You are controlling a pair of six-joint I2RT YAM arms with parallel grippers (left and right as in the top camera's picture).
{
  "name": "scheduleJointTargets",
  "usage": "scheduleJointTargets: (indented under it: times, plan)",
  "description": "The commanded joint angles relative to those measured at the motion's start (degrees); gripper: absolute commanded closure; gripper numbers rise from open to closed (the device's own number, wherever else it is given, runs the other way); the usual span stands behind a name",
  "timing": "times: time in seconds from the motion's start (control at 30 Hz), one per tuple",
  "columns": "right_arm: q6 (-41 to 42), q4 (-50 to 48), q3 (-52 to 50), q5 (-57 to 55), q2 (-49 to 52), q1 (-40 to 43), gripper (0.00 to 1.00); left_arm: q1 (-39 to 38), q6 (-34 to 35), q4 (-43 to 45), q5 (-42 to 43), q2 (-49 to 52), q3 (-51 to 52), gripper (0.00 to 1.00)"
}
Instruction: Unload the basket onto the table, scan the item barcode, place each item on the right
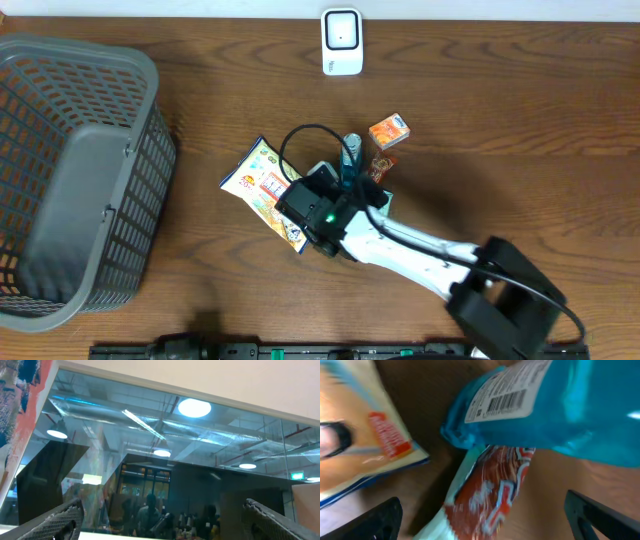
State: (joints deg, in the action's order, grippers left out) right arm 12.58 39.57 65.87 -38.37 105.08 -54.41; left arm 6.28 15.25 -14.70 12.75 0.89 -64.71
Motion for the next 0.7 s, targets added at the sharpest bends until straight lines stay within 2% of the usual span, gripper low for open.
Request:
scheduleJointTargets:
  times: [0.0,0.1,0.13,0.2,0.23,0.3,0.53,0.63,0.67]
  plan:
    - [0.70,-1.27,-0.02,-7.04,2.19,-0.39,0.07,0.20,0.52,0.46,0.26,-0.72,0.35,0.00]
    - [1.79,-3.63,-0.02,-7.65,2.82,-0.17,0.31,0.20,0.52,0.44,0.26,-0.72,0.35,0.00]
    - [2.58,-3.63,-0.02,-7.65,2.82,0.02,0.42,0.20,0.52,0.44,0.26,-0.72,0.35,0.00]
    - [2.89,-3.58,-0.02,-7.61,2.84,0.22,0.52,0.20,0.52,0.44,0.26,-0.72,0.35,0.00]
    - [2.84,-3.58,-0.02,-7.63,2.84,0.22,0.54,0.17,0.52,0.44,0.26,-0.72,0.35,0.00]
    - [2.84,-3.54,-0.02,-7.63,2.84,0.22,0.46,0.20,0.52,0.44,0.26,-0.72,0.35,0.00]
    - [2.89,-2.36,-0.02,-6.71,2.84,0.22,0.46,0.20,0.52,0.46,0.26,-0.72,0.35,0.00]
    - [4.37,-2.40,-0.02,-5.64,2.86,0.22,0.60,0.20,0.52,0.46,0.26,-0.72,0.35,0.00]
    - [4.74,-2.40,-0.04,-5.64,2.86,0.22,0.74,0.20,0.52,0.46,0.26,-0.72,0.35,0.00]
